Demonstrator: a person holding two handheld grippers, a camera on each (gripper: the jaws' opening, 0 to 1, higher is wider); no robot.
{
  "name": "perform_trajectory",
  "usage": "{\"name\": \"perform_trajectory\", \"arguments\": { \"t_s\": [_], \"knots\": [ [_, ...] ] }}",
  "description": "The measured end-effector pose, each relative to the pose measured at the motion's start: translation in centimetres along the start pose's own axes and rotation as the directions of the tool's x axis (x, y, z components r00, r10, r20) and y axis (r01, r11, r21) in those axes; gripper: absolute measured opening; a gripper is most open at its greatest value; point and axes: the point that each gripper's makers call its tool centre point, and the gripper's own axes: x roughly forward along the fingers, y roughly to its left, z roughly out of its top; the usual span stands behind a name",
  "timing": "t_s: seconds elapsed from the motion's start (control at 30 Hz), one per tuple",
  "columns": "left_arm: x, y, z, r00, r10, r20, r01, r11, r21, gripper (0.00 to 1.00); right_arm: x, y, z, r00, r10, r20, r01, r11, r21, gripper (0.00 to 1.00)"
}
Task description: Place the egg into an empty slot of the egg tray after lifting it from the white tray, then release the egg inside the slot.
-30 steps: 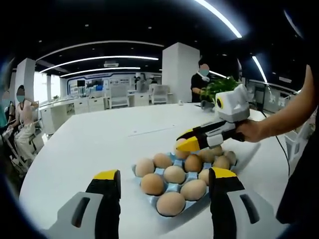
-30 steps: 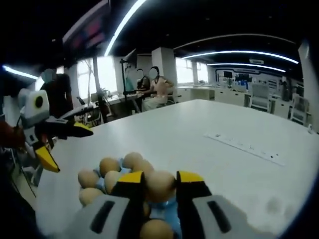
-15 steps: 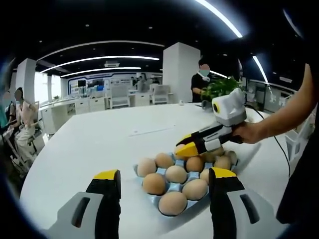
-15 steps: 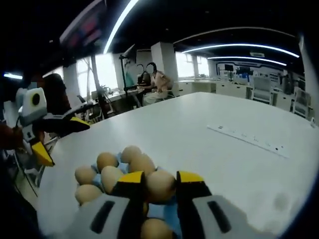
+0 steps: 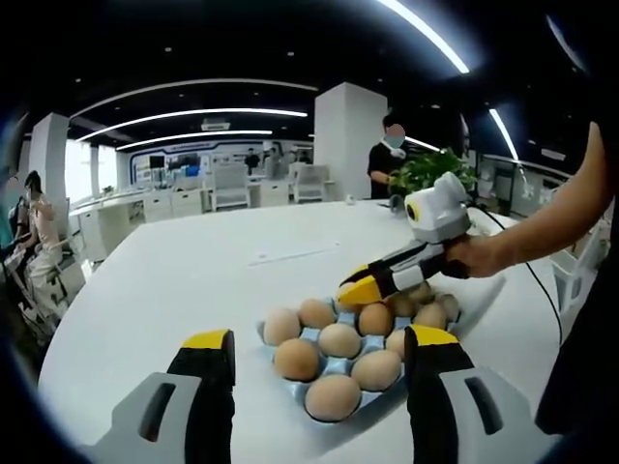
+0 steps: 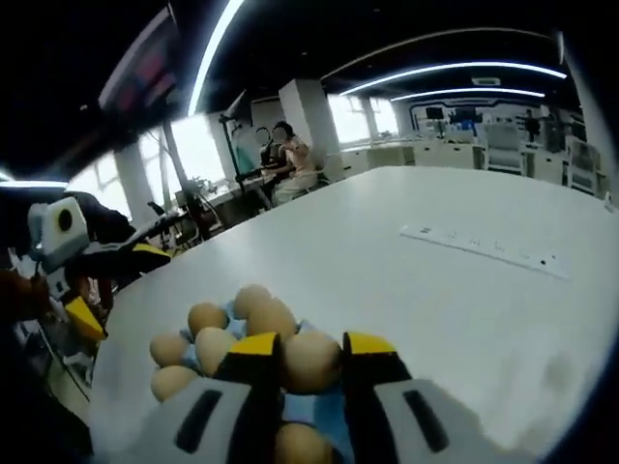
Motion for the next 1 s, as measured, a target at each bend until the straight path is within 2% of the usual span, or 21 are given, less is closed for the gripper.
{"name": "perform_trajectory", "arguments": {
  "t_s": [0.27,0.5,0.57,0.7,0.87,1.0],
  "knots": [
    [-0.2,0.3,0.0,1.0,0.009,0.001,-0.009,1.0,0.007,0.72,0.2,-0.1,-0.1,1.0,0.011,-0.003,-0.01,0.999,0.049,0.26],
    [-0.4,0.2,0.1,1.0,0.011,-0.001,-0.011,1.0,0.01,0.72,0.0,0.2,-0.1,1.0,0.004,0.003,-0.004,1.0,0.018,0.29],
    [-0.4,0.2,0.3,1.0,0.012,0.005,-0.012,1.0,0.012,0.72,-0.2,0.2,0.1,1.0,0.001,0.022,-0.001,1.0,0.006,0.29],
    [-0.5,0.2,0.5,1.0,0.015,0.011,-0.015,1.0,0.015,0.72,-0.7,0.0,0.2,0.999,-0.008,0.031,0.007,1.0,0.016,0.28],
    [-0.4,-0.2,0.5,1.0,0.009,0.011,-0.009,1.0,0.012,0.72,-3.6,-0.9,2.8,0.987,-0.053,0.149,0.05,0.998,0.029,0.28],
    [-0.1,-0.7,0.6,1.0,-0.001,0.014,0.001,1.0,0.014,0.72,-7.6,-4.4,2.5,0.964,-0.189,0.186,0.19,0.982,0.011,0.27]
  ]
}}
